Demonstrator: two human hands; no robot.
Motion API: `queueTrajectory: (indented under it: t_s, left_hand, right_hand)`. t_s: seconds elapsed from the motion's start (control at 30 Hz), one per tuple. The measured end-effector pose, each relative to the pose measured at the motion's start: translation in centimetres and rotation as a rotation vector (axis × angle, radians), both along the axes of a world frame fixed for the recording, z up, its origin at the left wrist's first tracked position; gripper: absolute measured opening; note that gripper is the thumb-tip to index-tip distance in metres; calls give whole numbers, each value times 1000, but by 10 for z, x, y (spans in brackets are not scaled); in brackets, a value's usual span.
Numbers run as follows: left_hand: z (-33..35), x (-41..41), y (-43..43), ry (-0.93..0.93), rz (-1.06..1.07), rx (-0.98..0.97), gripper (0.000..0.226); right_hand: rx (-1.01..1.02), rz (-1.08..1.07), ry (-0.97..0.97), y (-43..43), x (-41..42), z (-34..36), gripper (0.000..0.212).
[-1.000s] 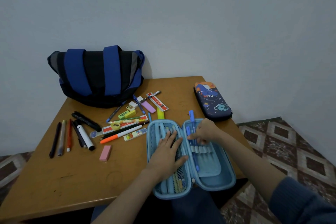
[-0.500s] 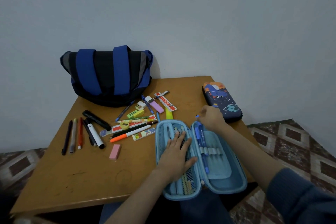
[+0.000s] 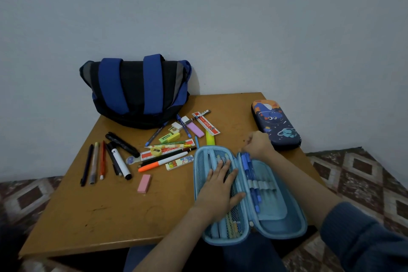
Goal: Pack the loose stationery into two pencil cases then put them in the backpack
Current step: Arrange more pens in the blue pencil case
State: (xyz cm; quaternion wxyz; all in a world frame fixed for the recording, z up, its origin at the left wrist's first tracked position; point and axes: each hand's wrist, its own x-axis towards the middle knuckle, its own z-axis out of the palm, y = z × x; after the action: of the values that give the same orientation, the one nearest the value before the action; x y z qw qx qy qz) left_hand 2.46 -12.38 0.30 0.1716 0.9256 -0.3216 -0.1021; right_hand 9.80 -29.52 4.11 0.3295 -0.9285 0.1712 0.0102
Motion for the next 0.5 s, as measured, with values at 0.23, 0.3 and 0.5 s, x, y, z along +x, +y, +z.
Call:
queueTrajectory:
  t_s: [0.23,0.3,0.5]
  left_hand:
    - [1,0,1,5,-2,-1,103]
    - [2,0,0,8,-2,2,104]
    - [5,-3,0,12,2,12,105]
  right_hand:
    - [-38,11,31,-3,-6,0,12]
    - [-15,11,43,-4,-9,1,16]
    - [68,-30,95,-7,-18,-2,22]
